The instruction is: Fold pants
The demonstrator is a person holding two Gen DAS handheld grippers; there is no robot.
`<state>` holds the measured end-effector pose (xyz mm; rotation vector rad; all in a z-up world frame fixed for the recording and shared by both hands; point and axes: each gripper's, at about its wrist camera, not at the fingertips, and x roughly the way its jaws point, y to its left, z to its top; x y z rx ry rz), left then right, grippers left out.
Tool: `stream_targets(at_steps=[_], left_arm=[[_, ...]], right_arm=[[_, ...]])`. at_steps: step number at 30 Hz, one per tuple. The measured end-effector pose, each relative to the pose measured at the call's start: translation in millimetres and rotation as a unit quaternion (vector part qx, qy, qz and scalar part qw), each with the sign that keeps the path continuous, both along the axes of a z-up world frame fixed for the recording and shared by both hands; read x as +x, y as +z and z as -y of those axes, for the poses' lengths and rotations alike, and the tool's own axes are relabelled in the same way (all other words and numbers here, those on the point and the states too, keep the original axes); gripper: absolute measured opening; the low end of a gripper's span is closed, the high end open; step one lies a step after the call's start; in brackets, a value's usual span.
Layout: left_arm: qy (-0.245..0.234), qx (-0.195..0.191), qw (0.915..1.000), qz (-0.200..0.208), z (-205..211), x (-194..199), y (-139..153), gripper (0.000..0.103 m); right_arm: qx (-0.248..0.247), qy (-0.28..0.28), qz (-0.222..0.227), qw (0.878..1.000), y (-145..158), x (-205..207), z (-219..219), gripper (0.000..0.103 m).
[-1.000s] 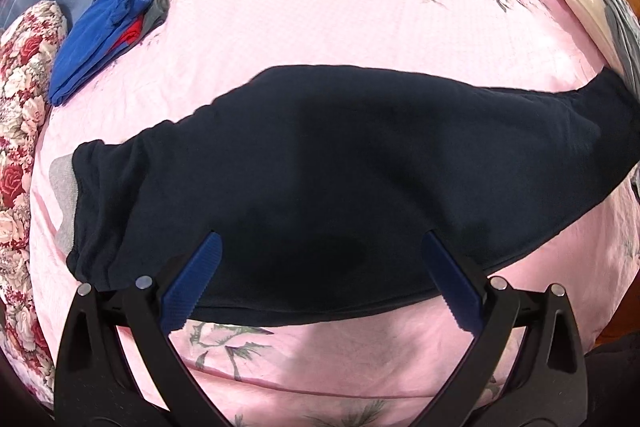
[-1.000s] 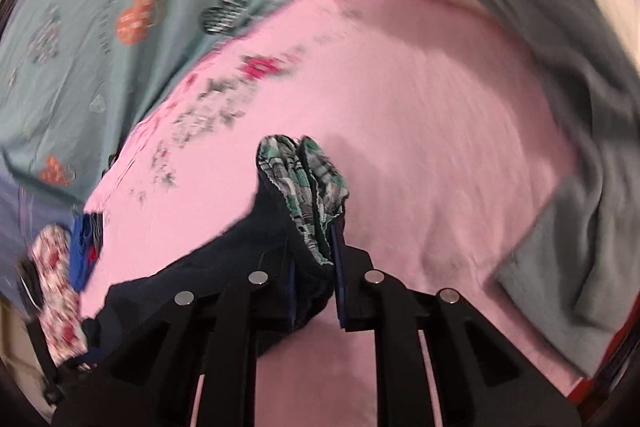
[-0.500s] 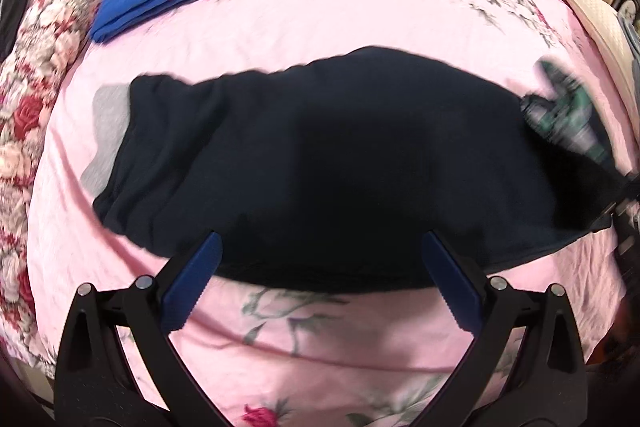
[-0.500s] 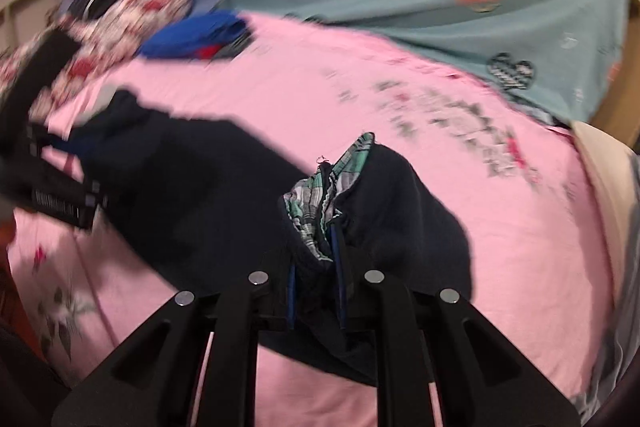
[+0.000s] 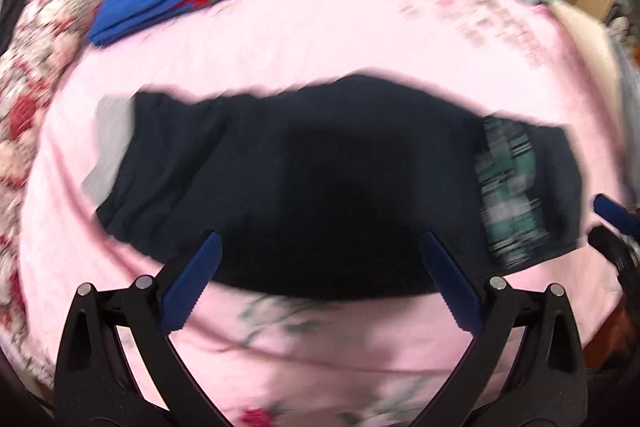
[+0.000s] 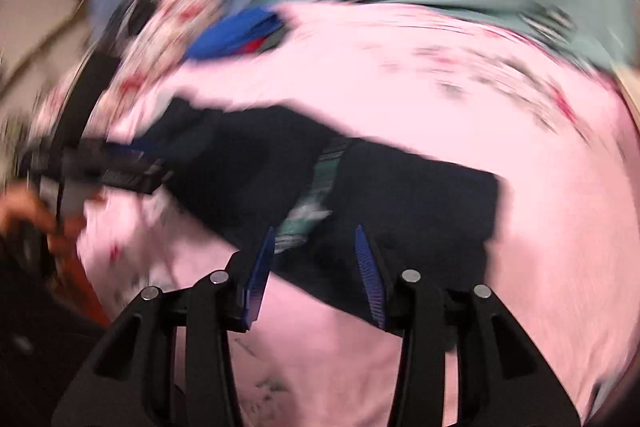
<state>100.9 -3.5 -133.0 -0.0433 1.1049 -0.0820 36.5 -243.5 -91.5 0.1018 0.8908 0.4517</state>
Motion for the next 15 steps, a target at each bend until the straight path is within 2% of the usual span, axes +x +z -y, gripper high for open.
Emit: stream_targets(at_steps=[2, 4, 5, 7, 8, 9, 11, 12, 13, 15], left_arm=[[-0.031, -0.038, 0.9986, 0.019, 19.3, 4.3, 13.2, 0.101], [-0.076, -0.085, 0.993, 0.032, 48.5, 12.7, 24.1, 0.101], [-0.098, -0.101, 0.9894, 0.037, 64.7, 16.6, 27.2, 0.101], [-0.133, -0.106, 0.9845, 0.044, 92.6, 21.2, 27.0, 0.101], [-0.149, -0.095, 0.9834, 0.043, 105.8, 24.2, 22.4, 0.1], [-0.162, -0.063, 0.9844, 0.031, 121.8, 28.9, 10.0, 0.099], [-0.17, 0.016, 0.9853, -0.008, 139.8, 38.9, -22.8, 0.085], [-0.17, 0.053, 0.9835, -0.032, 144.1, 42.9, -44.0, 0.085], [-0.167, 0.057, 0.9834, -0.043, 142.5, 44.2, -54.6, 0.085], [-0.146, 0.035, 0.9876, -0.045, 135.1, 45.2, -57.7, 0.087]], right_arm=[[0.051, -0.071, -0.037, 0.995, -10.7, 8.2, 40.7, 0.04], [0.083, -0.129, -0.077, 0.985, -31.0, 12.5, 72.5, 0.033], [0.097, -0.143, -0.09, 0.981, -39.2, 12.4, 81.3, 0.032], [0.108, -0.152, -0.118, 0.975, -55.9, 9.6, 91.9, 0.029], [0.103, -0.143, -0.139, 0.975, -66.1, 9.0, 90.9, 0.029], [0.09, -0.133, -0.153, 0.975, -73.1, 7.8, 87.2, 0.028], [0.069, -0.114, -0.152, 0.979, -73.5, 0.0, 83.6, 0.027], [0.067, -0.105, -0.156, 0.98, -70.9, -1.1, 84.6, 0.027], [0.07, -0.103, -0.154, 0.98, -67.6, -1.9, 87.1, 0.027], [0.085, -0.114, -0.127, 0.982, -53.0, -0.3, 94.3, 0.027]])
